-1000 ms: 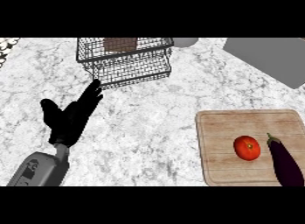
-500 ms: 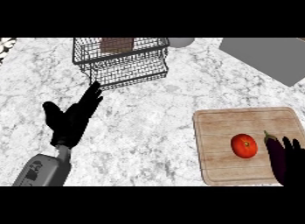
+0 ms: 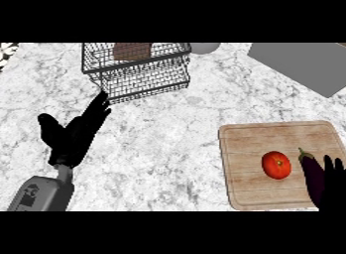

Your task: Pick the eggplant from the cutting board and place it in the tiered basket

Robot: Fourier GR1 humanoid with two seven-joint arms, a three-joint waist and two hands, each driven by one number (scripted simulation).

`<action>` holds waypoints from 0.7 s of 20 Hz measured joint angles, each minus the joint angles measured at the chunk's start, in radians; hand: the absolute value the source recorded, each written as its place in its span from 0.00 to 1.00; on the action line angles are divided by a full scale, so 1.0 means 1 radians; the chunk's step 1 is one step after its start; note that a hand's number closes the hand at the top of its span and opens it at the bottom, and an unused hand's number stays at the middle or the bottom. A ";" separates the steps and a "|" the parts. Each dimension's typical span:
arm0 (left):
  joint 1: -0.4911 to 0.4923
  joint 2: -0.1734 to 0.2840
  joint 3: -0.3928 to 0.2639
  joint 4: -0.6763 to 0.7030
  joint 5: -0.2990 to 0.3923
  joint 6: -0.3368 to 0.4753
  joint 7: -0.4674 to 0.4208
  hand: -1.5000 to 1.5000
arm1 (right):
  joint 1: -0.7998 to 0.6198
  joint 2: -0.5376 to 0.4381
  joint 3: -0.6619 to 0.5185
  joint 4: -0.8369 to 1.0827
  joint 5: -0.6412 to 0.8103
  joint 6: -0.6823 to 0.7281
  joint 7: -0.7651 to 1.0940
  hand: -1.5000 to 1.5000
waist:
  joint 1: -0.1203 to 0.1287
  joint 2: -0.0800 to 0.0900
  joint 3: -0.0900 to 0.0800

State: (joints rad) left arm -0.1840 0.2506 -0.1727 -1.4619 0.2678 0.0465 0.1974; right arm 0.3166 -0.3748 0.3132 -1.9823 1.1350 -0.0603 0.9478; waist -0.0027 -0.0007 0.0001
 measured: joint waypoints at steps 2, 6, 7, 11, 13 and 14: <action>0.008 -0.019 -0.003 -0.012 -0.017 0.004 0.003 0.50 | 0.021 0.005 -0.017 0.021 0.005 -0.030 -0.031 0.00 | -0.001 0.000 0.000; 0.010 -0.034 0.013 -0.021 -0.031 -0.004 0.015 0.50 | 0.001 0.025 -0.061 0.091 -0.006 -0.078 -0.089 0.00 | 0.000 0.000 0.000; 0.018 -0.041 0.014 -0.032 -0.039 -0.004 0.020 0.50 | -0.001 0.033 -0.069 0.097 -0.005 -0.082 -0.099 0.00 | 0.000 0.000 0.000; 0.010 -0.053 0.034 -0.028 -0.052 -0.019 0.031 0.50 | -0.001 0.032 -0.125 0.122 -0.040 -0.100 -0.165 0.00 | -0.001 0.000 0.000; 0.019 -0.059 0.040 -0.040 -0.059 -0.025 0.042 0.50 | -0.008 0.036 -0.155 0.137 -0.057 -0.099 -0.191 0.00 | 0.000 0.000 0.000; 0.018 -0.063 0.042 -0.033 -0.068 -0.027 0.034 0.50 | -0.025 0.051 -0.155 0.154 -0.050 -0.100 -0.192 0.00 | 0.000 0.000 0.000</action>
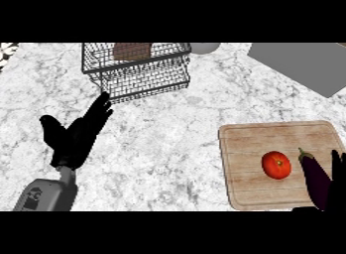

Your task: Pick the eggplant from the cutting board and place it in the tiered basket

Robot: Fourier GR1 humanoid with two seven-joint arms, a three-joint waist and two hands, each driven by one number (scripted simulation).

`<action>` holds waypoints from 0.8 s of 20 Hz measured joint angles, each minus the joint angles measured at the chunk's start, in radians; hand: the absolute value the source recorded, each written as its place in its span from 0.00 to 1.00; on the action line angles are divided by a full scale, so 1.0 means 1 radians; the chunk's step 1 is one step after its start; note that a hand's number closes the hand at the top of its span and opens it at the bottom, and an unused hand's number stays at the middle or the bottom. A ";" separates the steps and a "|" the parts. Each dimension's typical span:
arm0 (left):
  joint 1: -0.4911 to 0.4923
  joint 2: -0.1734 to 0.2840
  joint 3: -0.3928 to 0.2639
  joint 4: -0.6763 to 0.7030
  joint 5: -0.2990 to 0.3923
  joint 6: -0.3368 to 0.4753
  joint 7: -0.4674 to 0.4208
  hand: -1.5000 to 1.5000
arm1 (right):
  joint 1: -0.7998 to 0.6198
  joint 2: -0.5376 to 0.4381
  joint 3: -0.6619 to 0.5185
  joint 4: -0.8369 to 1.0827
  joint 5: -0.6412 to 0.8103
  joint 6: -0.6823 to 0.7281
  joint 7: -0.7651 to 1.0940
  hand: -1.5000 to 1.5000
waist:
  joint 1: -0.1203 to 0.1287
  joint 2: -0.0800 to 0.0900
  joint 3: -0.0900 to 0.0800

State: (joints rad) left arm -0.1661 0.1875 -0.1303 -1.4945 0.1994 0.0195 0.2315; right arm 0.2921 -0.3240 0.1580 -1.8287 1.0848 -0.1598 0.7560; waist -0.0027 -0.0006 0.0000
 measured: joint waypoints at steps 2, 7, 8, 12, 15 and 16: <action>-0.008 -0.009 0.006 0.008 -0.013 -0.002 0.001 0.50 | 0.009 0.013 -0.015 0.030 -0.003 -0.030 -0.033 0.00 | 0.000 0.000 0.000; -0.019 -0.036 0.018 0.003 -0.035 -0.006 0.021 0.50 | -0.032 0.028 -0.079 0.090 -0.036 -0.021 -0.085 0.00 | 0.000 -0.001 -0.002; -0.023 -0.035 0.028 0.025 -0.036 -0.017 0.005 0.50 | -0.039 0.035 -0.085 0.112 -0.036 -0.030 -0.097 0.00 | 0.000 -0.002 -0.004; -0.013 -0.035 0.045 -0.001 -0.037 -0.032 0.019 0.50 | -0.066 0.040 -0.125 0.162 -0.055 -0.038 -0.141 0.00 | 0.000 -0.005 -0.009; -0.013 -0.034 0.057 0.006 -0.036 -0.049 0.017 0.50 | -0.087 0.046 -0.145 0.208 -0.065 -0.052 -0.179 0.00 | 0.000 -0.007 -0.014; -0.017 -0.035 0.063 0.022 -0.035 -0.056 0.007 0.50 | -0.092 0.046 -0.152 0.224 -0.072 -0.057 -0.194 0.00 | 0.000 -0.008 -0.015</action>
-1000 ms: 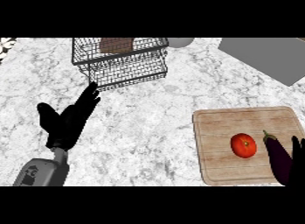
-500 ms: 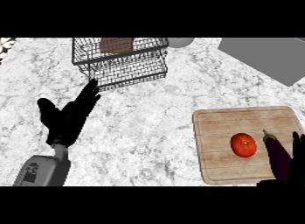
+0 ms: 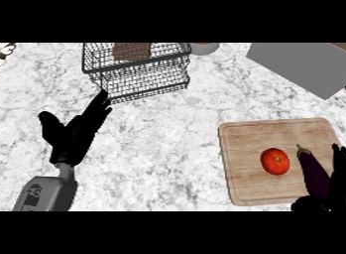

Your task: Pick the eggplant from the cutting board and place it in the tiered basket

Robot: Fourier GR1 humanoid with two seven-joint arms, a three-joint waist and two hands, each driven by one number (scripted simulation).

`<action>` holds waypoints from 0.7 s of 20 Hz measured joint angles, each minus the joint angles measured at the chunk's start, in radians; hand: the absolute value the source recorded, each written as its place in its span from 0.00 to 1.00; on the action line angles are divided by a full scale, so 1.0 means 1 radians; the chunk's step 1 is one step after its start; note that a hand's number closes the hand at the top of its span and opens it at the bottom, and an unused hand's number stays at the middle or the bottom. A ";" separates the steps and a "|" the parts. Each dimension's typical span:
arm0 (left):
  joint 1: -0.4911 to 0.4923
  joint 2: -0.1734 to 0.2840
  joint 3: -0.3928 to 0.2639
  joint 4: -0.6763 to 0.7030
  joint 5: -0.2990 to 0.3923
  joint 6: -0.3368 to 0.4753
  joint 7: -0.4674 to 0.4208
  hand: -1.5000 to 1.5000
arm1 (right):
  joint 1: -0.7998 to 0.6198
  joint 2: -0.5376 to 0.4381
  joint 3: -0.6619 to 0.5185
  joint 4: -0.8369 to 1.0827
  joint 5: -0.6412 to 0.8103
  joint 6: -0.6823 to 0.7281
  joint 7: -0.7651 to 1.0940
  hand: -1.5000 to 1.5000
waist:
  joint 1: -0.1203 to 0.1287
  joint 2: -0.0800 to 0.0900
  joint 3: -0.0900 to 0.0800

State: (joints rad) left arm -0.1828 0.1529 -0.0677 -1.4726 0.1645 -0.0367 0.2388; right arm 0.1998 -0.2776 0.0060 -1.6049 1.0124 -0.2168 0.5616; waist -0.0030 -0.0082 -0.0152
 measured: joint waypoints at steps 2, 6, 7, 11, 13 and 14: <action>0.000 -0.003 0.004 0.015 -0.004 -0.007 -0.018 0.50 | -0.020 0.003 -0.003 0.036 -0.004 0.002 -0.018 1.00 | 0.001 -0.001 -0.003; 0.000 -0.011 -0.001 0.025 -0.021 -0.004 -0.026 0.50 | -0.034 -0.018 -0.016 0.081 -0.072 0.018 -0.127 1.00 | 0.001 -0.002 -0.005; 0.008 -0.010 0.001 0.015 -0.019 -0.007 -0.027 0.50 | -0.034 -0.020 -0.013 0.084 -0.069 0.016 -0.142 1.00 | 0.001 -0.003 -0.005; 0.003 -0.026 -0.009 0.011 -0.030 0.000 -0.017 0.50 | -0.051 -0.015 0.000 0.105 -0.031 -0.004 -0.162 1.00 | -0.001 -0.005 -0.011; 0.002 -0.025 -0.004 0.011 -0.031 0.000 -0.013 0.50 | -0.045 -0.010 0.016 0.113 -0.007 -0.010 -0.177 1.00 | -0.003 -0.004 -0.009; -0.002 -0.024 -0.001 0.010 -0.030 -0.003 -0.011 0.50 | -0.049 -0.007 0.015 0.122 0.003 -0.021 -0.184 1.00 | -0.004 -0.004 -0.011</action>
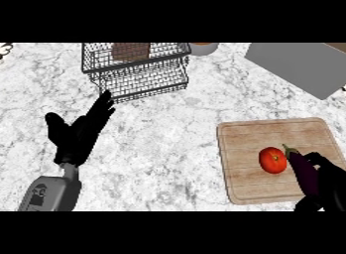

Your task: Pick the eggplant from the cutting board and place it in the tiered basket

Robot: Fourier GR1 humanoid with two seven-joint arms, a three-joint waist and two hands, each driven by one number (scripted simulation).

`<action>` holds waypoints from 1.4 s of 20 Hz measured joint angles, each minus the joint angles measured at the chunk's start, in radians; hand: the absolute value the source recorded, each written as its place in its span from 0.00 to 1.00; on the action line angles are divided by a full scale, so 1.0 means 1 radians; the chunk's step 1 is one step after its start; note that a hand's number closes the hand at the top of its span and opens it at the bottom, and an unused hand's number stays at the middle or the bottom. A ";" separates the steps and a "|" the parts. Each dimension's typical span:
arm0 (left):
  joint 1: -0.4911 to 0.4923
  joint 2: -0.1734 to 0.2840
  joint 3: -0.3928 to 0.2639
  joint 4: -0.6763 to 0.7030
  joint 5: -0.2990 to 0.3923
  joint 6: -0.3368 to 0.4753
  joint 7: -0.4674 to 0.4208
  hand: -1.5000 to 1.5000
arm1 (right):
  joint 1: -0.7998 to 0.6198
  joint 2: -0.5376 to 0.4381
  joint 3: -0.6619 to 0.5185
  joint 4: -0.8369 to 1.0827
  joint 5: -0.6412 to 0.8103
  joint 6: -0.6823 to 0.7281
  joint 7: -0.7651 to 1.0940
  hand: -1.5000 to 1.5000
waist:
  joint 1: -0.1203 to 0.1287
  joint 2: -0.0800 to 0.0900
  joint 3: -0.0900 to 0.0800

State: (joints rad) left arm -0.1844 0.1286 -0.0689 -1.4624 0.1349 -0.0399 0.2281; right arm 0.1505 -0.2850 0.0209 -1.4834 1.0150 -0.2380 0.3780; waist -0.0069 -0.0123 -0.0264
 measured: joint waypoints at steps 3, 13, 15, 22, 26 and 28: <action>0.010 -0.005 -0.004 0.002 -0.007 -0.001 -0.011 0.50 | -0.007 0.007 0.025 -0.017 0.032 0.015 -0.001 1.00 | -0.002 0.000 -0.004; -0.016 -0.014 -0.009 0.005 -0.008 -0.004 0.006 0.50 | -0.239 0.178 0.255 -0.065 0.114 0.334 0.126 1.00 | 0.022 0.008 0.010; 0.000 -0.009 -0.003 -0.004 -0.003 -0.009 0.002 0.50 | -0.269 0.219 0.289 -0.107 0.077 0.343 0.184 1.00 | 0.021 0.009 0.016; 0.005 -0.006 0.011 -0.021 -0.004 0.001 0.019 0.50 | -0.319 0.273 0.354 -0.423 -0.024 0.403 0.376 1.00 | 0.005 0.007 0.024; 0.012 -0.014 0.003 -0.025 -0.010 0.001 0.019 0.50 | -0.448 0.280 0.355 -0.564 -0.036 0.461 0.486 1.00 | 0.006 0.007 0.025; 0.029 -0.013 0.001 -0.033 -0.014 0.001 0.017 0.50 | -0.511 0.281 0.348 -0.608 -0.032 0.497 0.520 1.00 | 0.008 0.008 0.025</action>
State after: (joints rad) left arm -0.1559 0.1153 -0.0677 -1.4956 0.1205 -0.0390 0.2451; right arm -0.3604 -0.0041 0.3690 -2.0916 0.9828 0.2588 0.8984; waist 0.0007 -0.0043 -0.0012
